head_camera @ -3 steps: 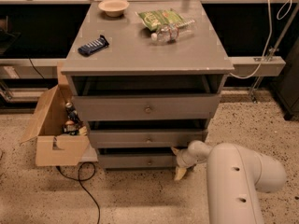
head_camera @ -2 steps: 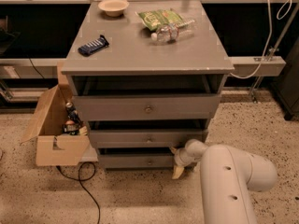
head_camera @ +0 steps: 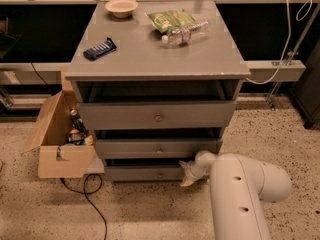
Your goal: Open bottom drawer
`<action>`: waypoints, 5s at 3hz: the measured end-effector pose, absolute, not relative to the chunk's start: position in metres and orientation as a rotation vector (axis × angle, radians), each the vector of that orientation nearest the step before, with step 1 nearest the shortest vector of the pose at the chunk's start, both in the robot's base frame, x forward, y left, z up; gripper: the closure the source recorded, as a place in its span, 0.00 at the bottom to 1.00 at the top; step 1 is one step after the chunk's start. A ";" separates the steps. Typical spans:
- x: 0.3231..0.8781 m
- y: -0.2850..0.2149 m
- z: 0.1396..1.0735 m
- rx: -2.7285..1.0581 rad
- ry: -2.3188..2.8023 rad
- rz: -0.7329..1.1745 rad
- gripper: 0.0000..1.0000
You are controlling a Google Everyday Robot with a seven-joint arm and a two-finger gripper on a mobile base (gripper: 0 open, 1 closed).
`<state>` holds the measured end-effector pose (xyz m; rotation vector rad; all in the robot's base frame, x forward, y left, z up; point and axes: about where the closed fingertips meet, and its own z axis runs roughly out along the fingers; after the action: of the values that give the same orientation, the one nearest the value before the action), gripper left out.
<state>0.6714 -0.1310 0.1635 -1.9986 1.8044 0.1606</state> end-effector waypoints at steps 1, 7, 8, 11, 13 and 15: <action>0.640 -0.136 0.170 -2.025 1.818 0.204 0.72; 0.621 -0.131 0.149 -2.132 1.821 0.372 0.00; 0.617 -0.131 0.150 -2.163 1.842 0.347 0.18; 0.576 -0.139 0.156 -2.167 1.928 0.350 0.96; 0.561 -0.141 0.156 -2.145 1.958 0.374 1.00; 0.544 -0.139 0.156 -2.105 1.973 0.437 1.00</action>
Offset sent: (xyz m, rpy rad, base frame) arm -0.0783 -0.0162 0.0210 0.0299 0.1103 0.0430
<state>0.5437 -0.1385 0.1558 -2.1046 1.9728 0.4369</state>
